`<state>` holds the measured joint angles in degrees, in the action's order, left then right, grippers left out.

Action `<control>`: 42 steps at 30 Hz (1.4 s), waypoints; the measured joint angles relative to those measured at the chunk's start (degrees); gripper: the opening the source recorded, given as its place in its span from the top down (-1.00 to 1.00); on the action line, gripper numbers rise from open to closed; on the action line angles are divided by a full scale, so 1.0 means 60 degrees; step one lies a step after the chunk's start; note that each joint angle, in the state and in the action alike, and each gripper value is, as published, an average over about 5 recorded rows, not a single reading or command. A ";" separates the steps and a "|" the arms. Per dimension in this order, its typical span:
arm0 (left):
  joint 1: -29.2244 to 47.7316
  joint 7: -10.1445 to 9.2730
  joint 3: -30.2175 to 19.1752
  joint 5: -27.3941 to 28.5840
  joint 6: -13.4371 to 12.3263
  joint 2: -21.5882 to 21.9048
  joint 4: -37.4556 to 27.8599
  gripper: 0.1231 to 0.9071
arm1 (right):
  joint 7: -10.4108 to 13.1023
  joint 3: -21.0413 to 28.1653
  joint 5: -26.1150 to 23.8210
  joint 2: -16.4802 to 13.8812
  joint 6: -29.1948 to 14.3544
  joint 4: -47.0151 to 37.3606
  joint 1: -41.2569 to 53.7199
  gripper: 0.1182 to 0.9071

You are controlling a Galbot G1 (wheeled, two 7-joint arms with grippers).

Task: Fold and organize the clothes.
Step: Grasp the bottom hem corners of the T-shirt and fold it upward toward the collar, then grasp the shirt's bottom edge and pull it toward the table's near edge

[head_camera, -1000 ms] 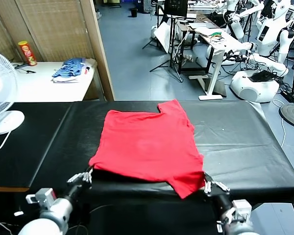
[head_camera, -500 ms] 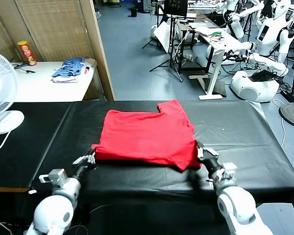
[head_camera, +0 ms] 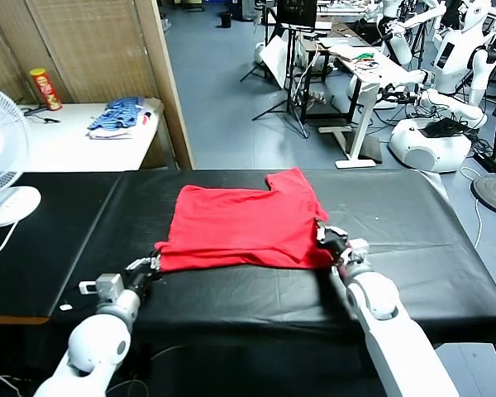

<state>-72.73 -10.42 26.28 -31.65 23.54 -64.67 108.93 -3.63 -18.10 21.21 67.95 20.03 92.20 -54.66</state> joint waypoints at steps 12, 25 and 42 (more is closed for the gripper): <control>-0.0529 0.0170 0.0250 -0.0104 -0.0018 0.0010 0.0319 -0.59 | -0.0017 -0.0871 0.0273 -0.0792 0.0278 0.2218 -0.2279 -0.71; -0.1087 0.0493 0.0364 -0.0944 0.0100 -0.0078 0.0445 -0.55 | -0.0010 -0.0965 -0.0103 -0.0648 0.0150 0.2502 -0.3170 0.08; -0.1407 0.0499 0.0348 -0.0506 0.0188 0.0275 0.0750 0.99 | 0.0622 -0.1270 0.0260 -0.0863 0.0636 0.3137 -0.3589 0.97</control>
<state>-81.17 -7.43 28.37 -34.68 24.67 -63.02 113.43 0.11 -25.72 22.77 62.77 23.85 111.03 -76.20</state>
